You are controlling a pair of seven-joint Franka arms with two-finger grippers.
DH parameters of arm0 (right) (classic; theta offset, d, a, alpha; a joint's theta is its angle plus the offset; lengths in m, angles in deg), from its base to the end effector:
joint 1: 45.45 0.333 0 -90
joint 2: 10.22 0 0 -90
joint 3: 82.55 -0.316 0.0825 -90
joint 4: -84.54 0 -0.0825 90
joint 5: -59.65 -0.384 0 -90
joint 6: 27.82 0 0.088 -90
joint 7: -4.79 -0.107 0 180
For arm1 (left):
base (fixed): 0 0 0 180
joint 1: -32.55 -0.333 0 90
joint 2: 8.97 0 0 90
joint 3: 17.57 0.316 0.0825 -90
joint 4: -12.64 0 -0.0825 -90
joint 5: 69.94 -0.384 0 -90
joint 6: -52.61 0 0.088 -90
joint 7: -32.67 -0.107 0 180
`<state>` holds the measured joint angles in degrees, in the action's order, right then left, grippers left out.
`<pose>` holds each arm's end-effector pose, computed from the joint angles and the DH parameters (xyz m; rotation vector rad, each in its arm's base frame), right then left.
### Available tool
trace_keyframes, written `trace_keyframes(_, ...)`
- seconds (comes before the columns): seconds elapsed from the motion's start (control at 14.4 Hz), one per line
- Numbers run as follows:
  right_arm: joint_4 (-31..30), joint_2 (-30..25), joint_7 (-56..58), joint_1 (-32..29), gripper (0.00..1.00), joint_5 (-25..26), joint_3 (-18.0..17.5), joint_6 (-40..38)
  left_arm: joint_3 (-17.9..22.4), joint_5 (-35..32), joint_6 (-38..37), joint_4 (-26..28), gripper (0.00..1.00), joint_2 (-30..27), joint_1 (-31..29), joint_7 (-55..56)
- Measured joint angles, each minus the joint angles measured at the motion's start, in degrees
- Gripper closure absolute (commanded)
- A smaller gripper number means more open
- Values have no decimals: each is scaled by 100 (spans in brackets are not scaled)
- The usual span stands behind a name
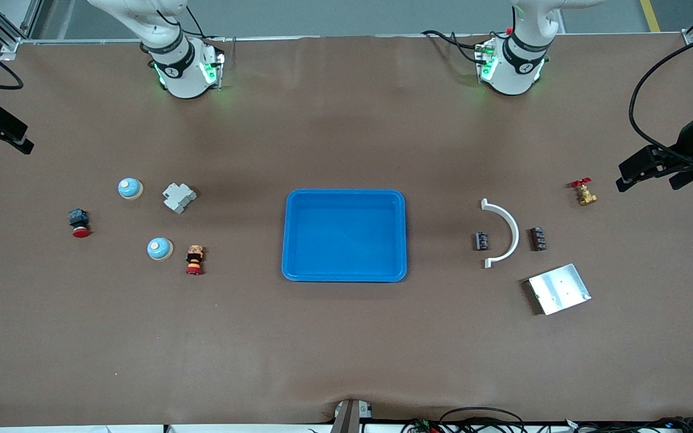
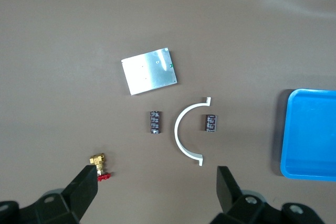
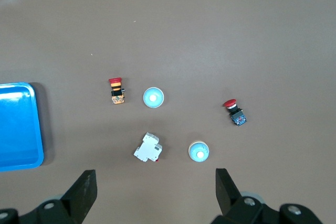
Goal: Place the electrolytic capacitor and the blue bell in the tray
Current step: 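Reach the left gripper toward the black capacitor beside the white clamp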
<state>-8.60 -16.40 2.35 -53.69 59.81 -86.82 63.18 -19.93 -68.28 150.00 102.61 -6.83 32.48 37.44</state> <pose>0.5214 -0.0341 0.6581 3.1230 -0.1752 0.1096 0.5779 -0.0254 0.6156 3.1016 0.0710 0.1399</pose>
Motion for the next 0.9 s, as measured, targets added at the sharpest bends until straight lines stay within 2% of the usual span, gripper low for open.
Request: trace_keyframes(0.9,-66,0,0,0,0,0,16,84,30,0,-2,5,0,123,-33,39)
